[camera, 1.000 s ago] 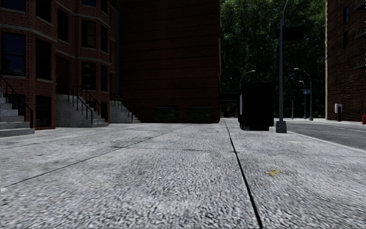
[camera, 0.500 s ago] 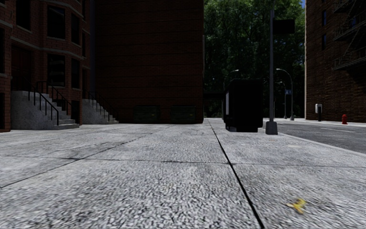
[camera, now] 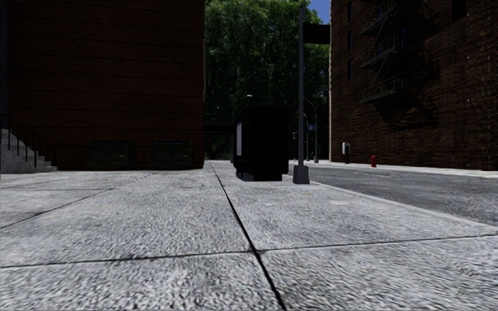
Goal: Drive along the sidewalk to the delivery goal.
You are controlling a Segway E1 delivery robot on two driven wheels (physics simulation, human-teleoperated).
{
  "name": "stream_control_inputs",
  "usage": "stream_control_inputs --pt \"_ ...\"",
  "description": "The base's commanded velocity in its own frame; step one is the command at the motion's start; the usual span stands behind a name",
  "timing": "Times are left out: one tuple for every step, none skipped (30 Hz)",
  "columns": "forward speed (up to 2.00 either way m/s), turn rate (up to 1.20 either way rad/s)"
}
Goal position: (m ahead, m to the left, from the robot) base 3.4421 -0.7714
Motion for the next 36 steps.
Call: stream_control_inputs --pt "2.00 -0.51" --pt "2.00 -0.04" --pt "2.00 0.00" --pt "2.00 0.00" --pt "2.00 0.00" --pt "2.00 0.00" --pt "2.00 0.00" --pt "2.00 0.00" --pt "2.00 0.00" --pt "2.00 0.00" --pt "2.00 0.00" --pt "2.00 0.00" --pt "2.00 -0.06" --pt "2.00 -0.59" --pt "2.00 -1.03" --pt "2.00 -1.03" --pt "2.00 -1.20" --pt "2.00 -1.20" --pt "2.00 -1.20" --pt "2.00 -1.20" --pt "2.00 -1.20" --pt "2.00 -1.20" --pt "2.00 -1.20" --pt "2.00 -1.20" --pt "2.00 -1.20" --pt "2.00 -1.19" --pt "2.00 -1.19" --pt "2.00 0.00" --pt "2.00 0.00" --pt "2.00 0.00" --pt "2.00 0.00" --pt "2.00 0.00" --pt "2.00 0.00" --pt "2.00 0.00" --pt "2.00 0.00" --pt "2.00 0.00"
